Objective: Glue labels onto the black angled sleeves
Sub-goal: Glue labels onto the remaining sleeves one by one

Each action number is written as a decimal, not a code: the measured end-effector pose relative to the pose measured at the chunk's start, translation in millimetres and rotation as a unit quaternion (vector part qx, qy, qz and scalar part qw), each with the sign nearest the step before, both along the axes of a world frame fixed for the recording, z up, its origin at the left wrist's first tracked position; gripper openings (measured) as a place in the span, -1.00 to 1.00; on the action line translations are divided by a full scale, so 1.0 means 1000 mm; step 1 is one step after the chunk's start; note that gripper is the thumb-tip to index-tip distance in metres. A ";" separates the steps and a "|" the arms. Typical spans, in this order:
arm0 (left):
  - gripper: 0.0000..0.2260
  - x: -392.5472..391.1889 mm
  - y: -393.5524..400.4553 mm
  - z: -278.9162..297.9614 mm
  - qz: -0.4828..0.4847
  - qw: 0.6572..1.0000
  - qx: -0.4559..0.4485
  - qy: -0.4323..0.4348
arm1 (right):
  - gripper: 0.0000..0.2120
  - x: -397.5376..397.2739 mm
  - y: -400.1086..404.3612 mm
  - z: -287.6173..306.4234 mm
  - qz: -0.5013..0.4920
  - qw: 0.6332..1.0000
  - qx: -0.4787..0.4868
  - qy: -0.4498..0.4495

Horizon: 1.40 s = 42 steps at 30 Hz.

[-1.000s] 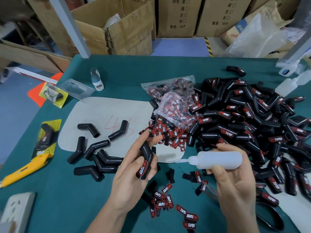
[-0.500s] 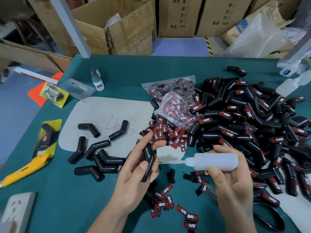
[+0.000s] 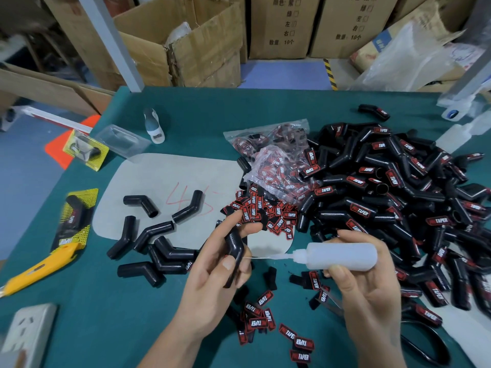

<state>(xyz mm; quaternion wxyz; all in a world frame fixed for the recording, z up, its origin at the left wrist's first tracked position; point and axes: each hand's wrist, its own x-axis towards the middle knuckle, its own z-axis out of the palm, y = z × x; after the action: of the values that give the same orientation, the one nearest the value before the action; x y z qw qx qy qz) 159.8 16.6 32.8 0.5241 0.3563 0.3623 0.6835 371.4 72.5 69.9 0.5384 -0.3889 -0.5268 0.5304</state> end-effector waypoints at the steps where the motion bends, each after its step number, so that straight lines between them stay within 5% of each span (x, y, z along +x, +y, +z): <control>1: -0.43 0.000 0.000 -0.001 -0.004 1.000 0.002 -0.003 | -0.59 0.000 0.000 0.000 0.002 1.000 0.000 0.002; 42: -0.46 0.001 -0.004 0.001 0.000 0.997 -0.006 0.083 | -0.44 -0.003 -0.002 -0.005 0.019 0.992 0.111 -0.053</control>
<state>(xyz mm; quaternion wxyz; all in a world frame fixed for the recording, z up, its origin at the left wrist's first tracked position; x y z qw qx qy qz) 160.7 12.6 34.2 0.4947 0.4087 0.4080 0.6494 368.9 70.0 64.7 0.5395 -0.3437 -0.6176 0.4577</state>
